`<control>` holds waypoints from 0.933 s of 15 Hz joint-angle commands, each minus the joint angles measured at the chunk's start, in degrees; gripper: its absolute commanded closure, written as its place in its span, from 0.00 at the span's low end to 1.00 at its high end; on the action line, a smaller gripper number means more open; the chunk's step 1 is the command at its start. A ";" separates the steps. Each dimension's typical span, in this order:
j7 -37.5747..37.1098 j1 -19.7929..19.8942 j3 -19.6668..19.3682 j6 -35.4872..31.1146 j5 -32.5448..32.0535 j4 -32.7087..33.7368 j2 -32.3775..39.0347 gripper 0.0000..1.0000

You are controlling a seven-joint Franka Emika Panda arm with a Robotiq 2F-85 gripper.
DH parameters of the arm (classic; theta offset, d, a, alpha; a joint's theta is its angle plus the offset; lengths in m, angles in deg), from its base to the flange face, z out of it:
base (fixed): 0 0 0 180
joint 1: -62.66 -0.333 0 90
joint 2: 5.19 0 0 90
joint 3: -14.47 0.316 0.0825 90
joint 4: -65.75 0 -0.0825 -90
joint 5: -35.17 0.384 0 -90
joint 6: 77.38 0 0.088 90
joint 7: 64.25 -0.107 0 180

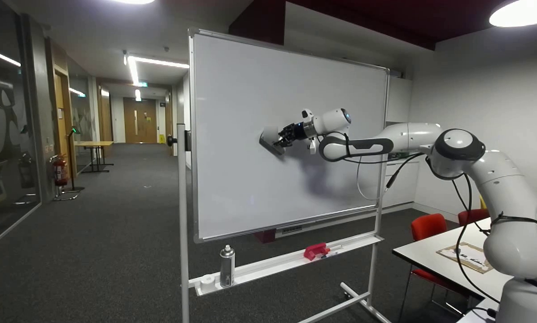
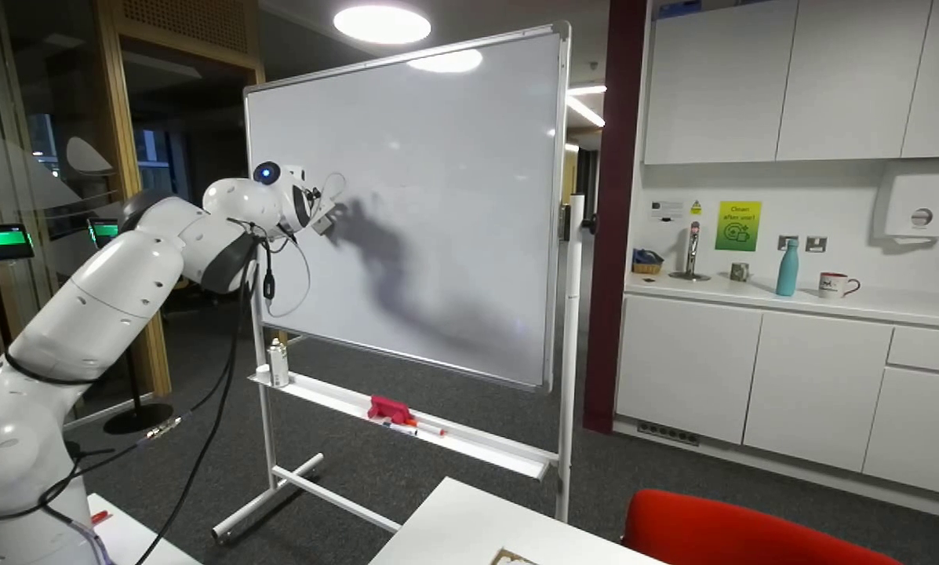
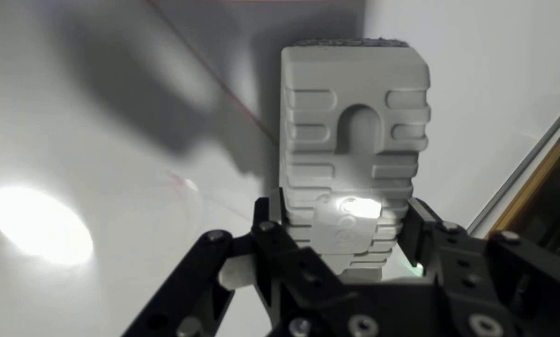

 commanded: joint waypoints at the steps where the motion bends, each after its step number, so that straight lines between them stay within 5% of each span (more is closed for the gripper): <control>1: 1.23 -1.58 -1.30 -1.51 -1.32 6.66 0.71 0.66; 10: -4.88 -2.66 -4.51 -8.23 -1.51 15.93 -1.77 0.66; 14: -12.56 -6.59 -11.99 -11.49 -1.97 22.92 -2.73 0.66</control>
